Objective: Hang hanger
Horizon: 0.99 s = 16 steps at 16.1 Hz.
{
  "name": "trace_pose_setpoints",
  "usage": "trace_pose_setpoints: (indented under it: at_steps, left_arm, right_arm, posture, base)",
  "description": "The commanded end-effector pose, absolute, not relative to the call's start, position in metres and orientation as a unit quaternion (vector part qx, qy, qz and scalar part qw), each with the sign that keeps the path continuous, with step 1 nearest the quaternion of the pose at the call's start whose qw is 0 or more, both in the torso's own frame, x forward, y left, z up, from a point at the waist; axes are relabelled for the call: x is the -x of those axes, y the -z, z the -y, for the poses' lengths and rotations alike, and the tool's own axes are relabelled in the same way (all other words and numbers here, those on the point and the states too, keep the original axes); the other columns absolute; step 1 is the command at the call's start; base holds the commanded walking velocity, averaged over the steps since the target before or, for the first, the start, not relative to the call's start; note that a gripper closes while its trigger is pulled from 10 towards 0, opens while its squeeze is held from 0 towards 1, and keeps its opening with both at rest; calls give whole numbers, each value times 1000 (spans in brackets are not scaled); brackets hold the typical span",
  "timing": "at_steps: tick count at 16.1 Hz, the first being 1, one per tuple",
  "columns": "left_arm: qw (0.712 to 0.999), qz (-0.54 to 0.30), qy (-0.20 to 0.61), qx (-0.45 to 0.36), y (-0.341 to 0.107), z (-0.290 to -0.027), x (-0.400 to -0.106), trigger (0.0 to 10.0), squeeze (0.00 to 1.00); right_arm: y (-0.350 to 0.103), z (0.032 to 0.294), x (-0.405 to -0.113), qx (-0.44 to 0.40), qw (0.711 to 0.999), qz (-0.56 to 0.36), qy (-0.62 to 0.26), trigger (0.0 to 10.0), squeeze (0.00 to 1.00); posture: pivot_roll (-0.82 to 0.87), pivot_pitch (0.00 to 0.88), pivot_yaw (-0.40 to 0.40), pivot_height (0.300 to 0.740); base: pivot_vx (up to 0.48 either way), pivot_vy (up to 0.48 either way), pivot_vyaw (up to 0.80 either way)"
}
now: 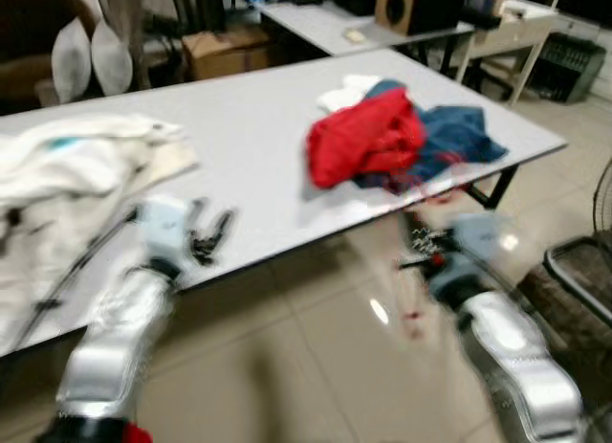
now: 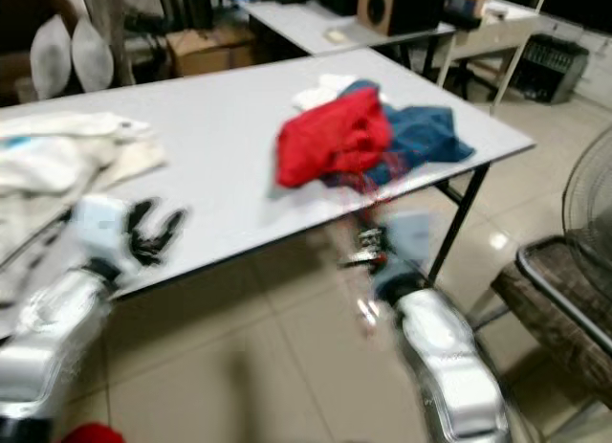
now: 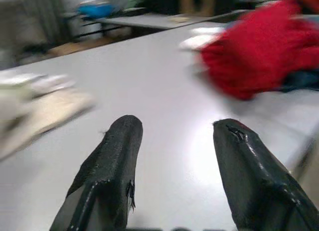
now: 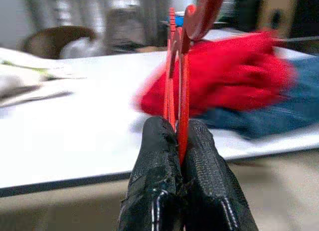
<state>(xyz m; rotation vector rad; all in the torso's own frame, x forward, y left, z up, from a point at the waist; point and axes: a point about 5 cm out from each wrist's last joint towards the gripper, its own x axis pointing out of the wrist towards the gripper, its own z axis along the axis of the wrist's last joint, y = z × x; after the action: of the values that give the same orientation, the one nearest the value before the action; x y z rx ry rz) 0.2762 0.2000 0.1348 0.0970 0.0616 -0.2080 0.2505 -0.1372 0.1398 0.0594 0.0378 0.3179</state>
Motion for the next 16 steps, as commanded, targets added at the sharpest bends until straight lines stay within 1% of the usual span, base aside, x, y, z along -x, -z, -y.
trace_pose_setpoints:
  at_steps: [1, 2, 3, 4, 7, 8, 9, 10, 12, 13, 14, 15, 16]
  left_arm:
    - [992, -21, 116, -52, -140, -192, -282, 10000, 0]
    - [991, -22, 119, -52, -140, -191, -285, 10000, 0]
    - [991, -22, 120, -52, -140, -190, -287, 10000, 0]
    - [990, -21, 133, -50, -140, -184, -293, 10000, 0]
    - [989, -8, 144, -42, -146, -173, -298, 10000, 0]
    - [989, 3, 139, -46, -150, -172, -298, 10000, 0]
    - [988, 25, 131, -72, -156, -175, -293, 10000, 0]
    - [990, 27, 116, -71, -155, -181, -290, 10000, 0]
    - [992, 27, 101, -68, -155, -186, -290, 10000, 0]
    - [994, 31, 78, -65, -156, -193, -293, 10000, 0]
    - [997, 35, 51, -50, -159, -202, -298, 10000, 0]
    - [997, 41, 34, -61, -163, -208, -300, 10000, 1000]
    - [995, 50, 18, -87, -168, -214, -300, 10000, 1000]
  right_arm:
    - [-143, 147, -249, -9, 990, -12, -142, 10000, 0]
    - [-143, 148, -246, -3, 990, -12, -141, 10000, 0]
    - [-143, 149, -245, -2, 990, -12, -140, 10000, 0]
    - [-144, 158, -242, -13, 993, -11, -115, 10000, 0]
    - [-143, 165, -241, -11, 995, -10, -101, 10000, 0]
    - [-143, 163, -243, -10, 994, -10, -105, 10000, 0]
    - [-143, 155, -248, -6, 992, -10, -124, 10000, 0]
    - [-144, 149, -249, -10, 991, -8, -135, 10000, 0]
    - [-143, 147, -248, -8, 990, -9, -140, 10000, 0]
    - [-142, 146, -247, -3, 990, -12, -142, 10000, 0]
    - [-141, 148, -244, 0, 990, -12, -141, 10000, 0]
    - [-141, 152, -243, 3, 990, -13, -140, 10000, 0]
    - [-140, 156, -244, 7, 990, -15, -137, 10000, 0]
  posture:
    - [-162, 0, 53, 740]
    - [-181, 0, 71, 740]
    - [-181, 0, 71, 740]
    - [-199, 0, 92, 740]
    - [-182, 0, 98, 740]
    - [-171, 0, 89, 740]
    - [-148, 0, 69, 740]
    - [-144, 0, 64, 740]
    - [-144, 0, 64, 740]
    - [-156, 0, 64, 740]
    - [-166, 0, 69, 740]
    - [-163, 0, 67, 740]
    - [-156, 0, 61, 740]
  base:
    - [0, 450, 0]
    - [0, 454, 0]
    - [0, 458, 0]
    - [0, 458, 0]
    - [0, 475, 0]
    - [0, 0, 0]
    - [0, -480, 0]
    - [0, -480, 0]
    - [0, -480, 0]
    - [0, -472, 0]
    - [0, 0, 0]
    - [0, 0, 0]
    - [0, 0, 0]
